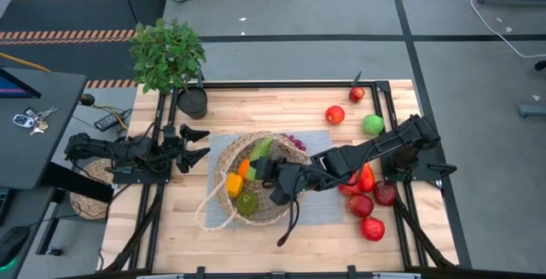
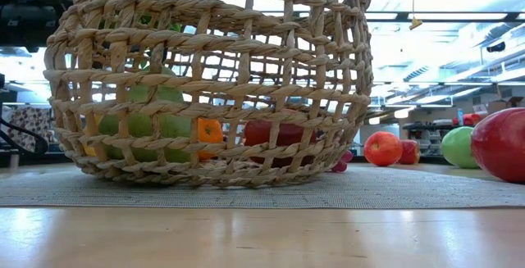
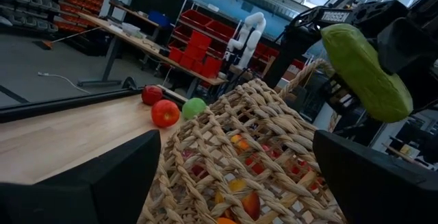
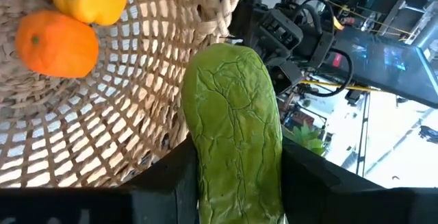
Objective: Build produce basket
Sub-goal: Put the green cucumber into the brown basket
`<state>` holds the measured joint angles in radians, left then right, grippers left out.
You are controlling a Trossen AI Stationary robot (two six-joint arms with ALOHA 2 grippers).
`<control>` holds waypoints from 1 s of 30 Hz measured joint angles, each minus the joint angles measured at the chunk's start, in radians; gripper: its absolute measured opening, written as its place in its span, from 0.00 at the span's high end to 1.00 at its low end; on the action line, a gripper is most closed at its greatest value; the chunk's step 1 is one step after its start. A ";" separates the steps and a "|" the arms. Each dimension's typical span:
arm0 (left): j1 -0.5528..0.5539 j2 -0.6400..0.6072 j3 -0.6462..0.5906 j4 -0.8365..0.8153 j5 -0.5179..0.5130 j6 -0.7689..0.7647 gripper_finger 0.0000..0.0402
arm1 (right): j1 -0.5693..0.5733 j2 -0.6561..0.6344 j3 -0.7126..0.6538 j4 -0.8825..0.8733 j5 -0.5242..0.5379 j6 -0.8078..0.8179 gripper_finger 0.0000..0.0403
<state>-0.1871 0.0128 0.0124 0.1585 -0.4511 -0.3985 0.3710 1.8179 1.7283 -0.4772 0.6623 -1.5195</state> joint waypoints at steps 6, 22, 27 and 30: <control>0.000 0.000 0.000 0.000 0.000 0.000 0.03 | -0.012 0.000 0.000 0.077 -0.121 0.416 0.59; 0.000 0.000 0.000 -0.005 0.001 0.000 0.03 | -0.113 0.090 -0.050 0.064 -0.480 1.359 0.58; 0.000 0.000 0.000 0.001 0.000 0.000 0.03 | -0.106 0.146 -0.050 0.021 -0.481 1.361 0.58; 0.000 0.000 0.000 0.000 0.000 0.000 0.03 | -0.106 0.163 -0.050 0.006 -0.474 1.361 0.58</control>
<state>-0.1873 0.0128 0.0124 0.1583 -0.4507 -0.3988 0.2653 1.9807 1.6783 -0.4708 0.1882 -0.1585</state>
